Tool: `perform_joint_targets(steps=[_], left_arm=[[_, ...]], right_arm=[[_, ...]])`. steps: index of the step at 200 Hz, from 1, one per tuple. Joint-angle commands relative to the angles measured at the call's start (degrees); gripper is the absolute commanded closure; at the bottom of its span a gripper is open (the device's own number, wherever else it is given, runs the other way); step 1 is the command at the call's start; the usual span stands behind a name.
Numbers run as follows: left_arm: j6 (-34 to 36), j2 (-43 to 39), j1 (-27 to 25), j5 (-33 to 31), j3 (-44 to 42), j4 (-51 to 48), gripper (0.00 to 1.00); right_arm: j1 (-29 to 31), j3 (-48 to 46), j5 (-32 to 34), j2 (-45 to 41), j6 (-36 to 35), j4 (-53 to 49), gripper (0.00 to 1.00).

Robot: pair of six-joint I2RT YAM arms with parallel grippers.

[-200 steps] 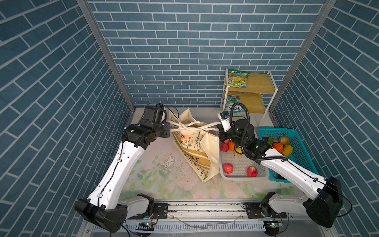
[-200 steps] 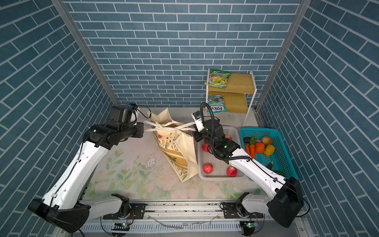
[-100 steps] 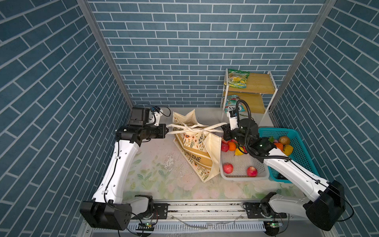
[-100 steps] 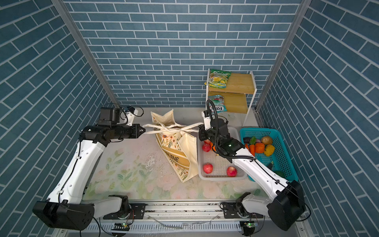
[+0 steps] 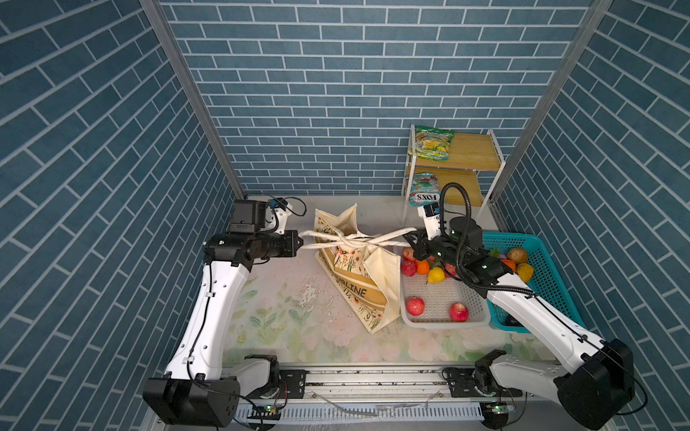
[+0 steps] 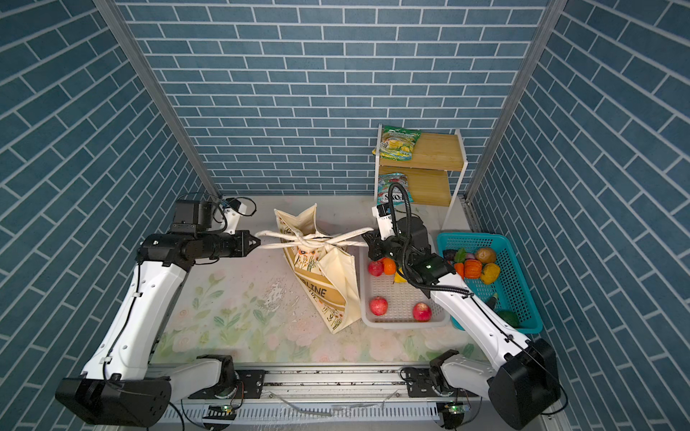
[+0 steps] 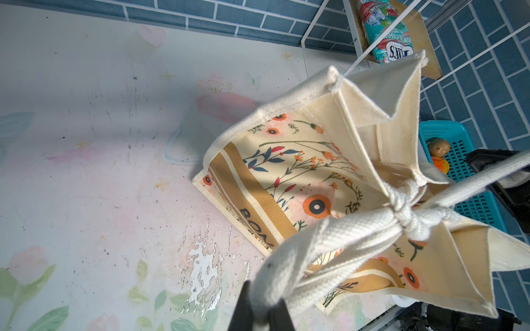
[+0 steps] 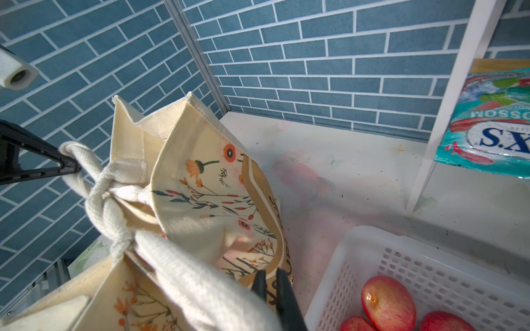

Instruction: Place the food into the grocery bag and tie it

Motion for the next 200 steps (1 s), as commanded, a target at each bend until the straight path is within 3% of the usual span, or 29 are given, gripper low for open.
perform_joint_targets(steps=[1,39,56,86,136,200], left_arm=[[2.18,-2.12,9.38,-36.51,0.58,-6.83,1.00],[1.28,-1.75,6.59,-35.57,3.26,-8.24,1.00],[0.65,-1.32,4.27,-35.38,4.36,-8.85,1.00],[-0.47,-0.21,-1.05,-36.83,5.93,-9.73,1.00],[-2.08,1.63,-7.78,-38.17,7.91,-10.32,1.00],[-3.05,3.79,-13.33,-40.26,10.36,-11.24,1.00]], right_arm=[[-11.85,0.80,23.98,-2.39,-3.36,-2.72,1.00],[-10.60,1.05,19.21,-2.12,-5.42,-1.50,1.00],[-8.69,0.61,15.16,-2.05,-11.14,0.14,1.00],[-4.00,0.52,8.50,-1.38,-24.55,0.52,0.87],[0.79,4.06,7.33,1.58,-36.44,-1.45,0.65],[4.59,10.48,5.66,6.89,-43.43,-7.18,0.59]])
